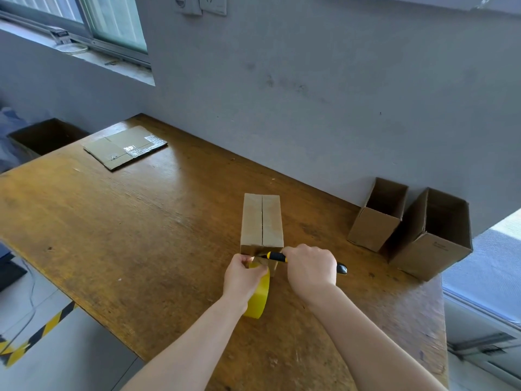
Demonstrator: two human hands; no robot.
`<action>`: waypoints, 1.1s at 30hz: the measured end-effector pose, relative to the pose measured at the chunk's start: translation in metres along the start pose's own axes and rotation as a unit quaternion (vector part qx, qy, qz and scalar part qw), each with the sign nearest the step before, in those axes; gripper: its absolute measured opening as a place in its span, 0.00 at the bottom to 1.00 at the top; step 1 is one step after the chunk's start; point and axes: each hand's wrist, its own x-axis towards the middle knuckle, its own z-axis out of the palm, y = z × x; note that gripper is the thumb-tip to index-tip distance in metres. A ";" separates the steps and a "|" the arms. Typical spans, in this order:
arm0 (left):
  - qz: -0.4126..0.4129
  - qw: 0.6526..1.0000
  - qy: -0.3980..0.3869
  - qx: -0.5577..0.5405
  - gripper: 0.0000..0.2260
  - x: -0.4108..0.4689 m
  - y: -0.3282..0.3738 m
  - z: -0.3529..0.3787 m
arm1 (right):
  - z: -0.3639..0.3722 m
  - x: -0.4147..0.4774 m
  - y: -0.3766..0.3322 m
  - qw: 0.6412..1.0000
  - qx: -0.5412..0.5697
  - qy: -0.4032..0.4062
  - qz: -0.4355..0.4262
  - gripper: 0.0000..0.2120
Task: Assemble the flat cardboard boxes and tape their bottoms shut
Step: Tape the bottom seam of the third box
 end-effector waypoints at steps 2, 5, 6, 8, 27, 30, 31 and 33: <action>-0.003 1.000 0.000 0.009 0.15 -0.001 0.003 0.000 | -0.007 0.003 -0.003 1.000 -0.009 -0.019 0.009 0.14; -0.008 0.999 0.005 0.035 0.18 -0.001 0.007 -0.001 | -0.017 0.008 -0.008 0.999 -0.015 -0.038 0.016 0.11; -0.009 0.999 0.005 0.044 0.18 -0.002 0.009 -0.002 | -0.020 0.010 -0.009 0.999 -0.014 -0.036 0.017 0.10; -0.006 0.998 0.003 0.060 0.19 -0.003 0.011 -0.003 | -0.022 0.013 -0.010 0.999 -0.027 -0.043 0.018 0.08; 0.022 0.997 -0.033 0.064 0.13 0.004 0.008 -0.018 | 0.077 0.002 0.001 0.946 0.254 0.194 0.050 0.26; 0.020 0.998 -0.029 0.057 0.09 0.006 0.008 -0.017 | 0.058 0.025 -0.009 0.935 0.278 0.218 -0.002 0.32; 0.021 0.998 -0.025 0.059 0.08 0.006 0.007 -0.017 | 0.055 0.031 -0.013 0.941 0.279 0.194 -0.010 0.33; 0.027 0.998 -0.019 0.057 0.04 0.007 0.006 -0.017 | 0.056 0.041 -0.018 0.951 0.269 0.155 -0.021 0.34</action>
